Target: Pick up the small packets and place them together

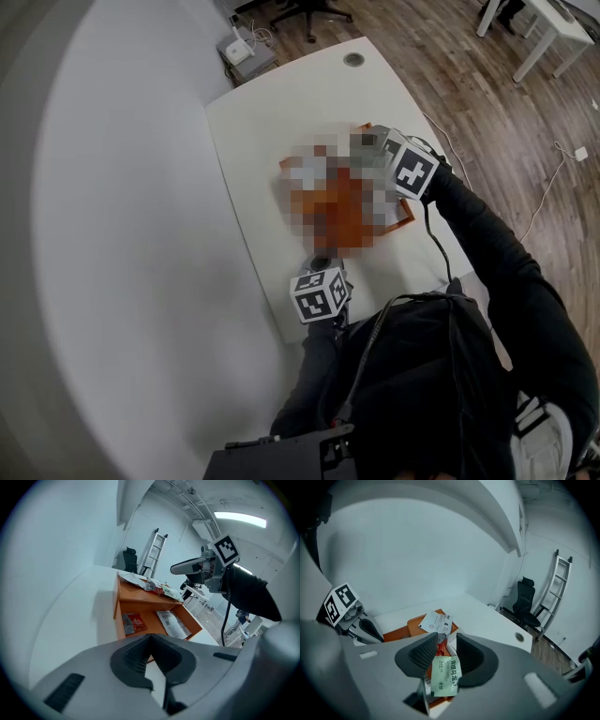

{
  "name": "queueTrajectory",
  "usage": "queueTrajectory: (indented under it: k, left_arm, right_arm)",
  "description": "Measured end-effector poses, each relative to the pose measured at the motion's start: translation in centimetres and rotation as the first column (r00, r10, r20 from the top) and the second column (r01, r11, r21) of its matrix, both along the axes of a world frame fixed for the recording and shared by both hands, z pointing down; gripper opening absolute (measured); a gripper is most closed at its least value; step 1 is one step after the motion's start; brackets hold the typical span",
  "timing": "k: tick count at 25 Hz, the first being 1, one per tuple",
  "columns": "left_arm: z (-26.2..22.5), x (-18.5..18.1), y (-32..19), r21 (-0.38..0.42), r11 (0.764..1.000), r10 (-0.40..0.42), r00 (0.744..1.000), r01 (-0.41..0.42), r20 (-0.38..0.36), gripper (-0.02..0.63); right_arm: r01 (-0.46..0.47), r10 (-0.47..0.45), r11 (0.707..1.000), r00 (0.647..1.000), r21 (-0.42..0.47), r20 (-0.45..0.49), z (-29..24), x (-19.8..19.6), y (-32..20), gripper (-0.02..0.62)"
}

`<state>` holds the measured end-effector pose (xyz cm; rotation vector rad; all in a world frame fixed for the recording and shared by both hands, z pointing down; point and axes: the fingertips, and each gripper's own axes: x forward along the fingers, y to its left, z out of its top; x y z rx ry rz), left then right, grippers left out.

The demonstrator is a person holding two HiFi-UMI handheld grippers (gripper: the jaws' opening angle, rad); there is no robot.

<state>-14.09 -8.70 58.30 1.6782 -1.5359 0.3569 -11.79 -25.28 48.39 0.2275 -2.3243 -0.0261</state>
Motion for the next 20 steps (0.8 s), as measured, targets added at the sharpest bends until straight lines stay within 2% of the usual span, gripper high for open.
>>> queueTrajectory:
  k: [4,8,10,14,17,20]
  left_arm:
    - [-0.8,-0.7,-0.4,0.004,0.999,-0.039,0.999,0.039,-0.014,-0.005]
    - [-4.3,-1.7,-2.0,0.103,0.992,-0.072,0.997,0.073,-0.019,-0.005]
    - [-7.1,-2.1,-3.1,0.17,0.982,-0.08,0.997,0.081,-0.016,-0.005]
    - [-13.0,-2.3,-4.7,0.316,0.946,-0.083,0.997,0.077,0.004,-0.005]
    - [-17.5,-2.0,-5.4,0.415,0.908,-0.079,0.996,0.058,0.034,-0.005]
    - [-21.3,-1.7,-5.8,0.501,0.865,-0.083,0.994,0.036,0.072,-0.005]
  right_arm:
    - [-0.055,0.052,0.998,0.992,0.025,0.118,-3.5,1.6,0.3,0.123]
    - [-0.132,0.124,0.991,0.945,0.008,0.303,-8.0,2.8,1.1,0.121]
    - [-0.152,0.138,0.988,0.92,0.01,0.367,-10.1,3.3,1.9,0.114]
    - [-0.221,0.177,0.975,0.853,0.032,0.491,-13.9,4.4,3.3,0.045]
    - [-0.272,0.206,0.962,0.798,0.035,0.566,-16.5,5.2,4.4,0.012]
    - [-0.277,0.19,0.96,0.766,0.048,0.614,-18.2,5.4,5.8,0.002]
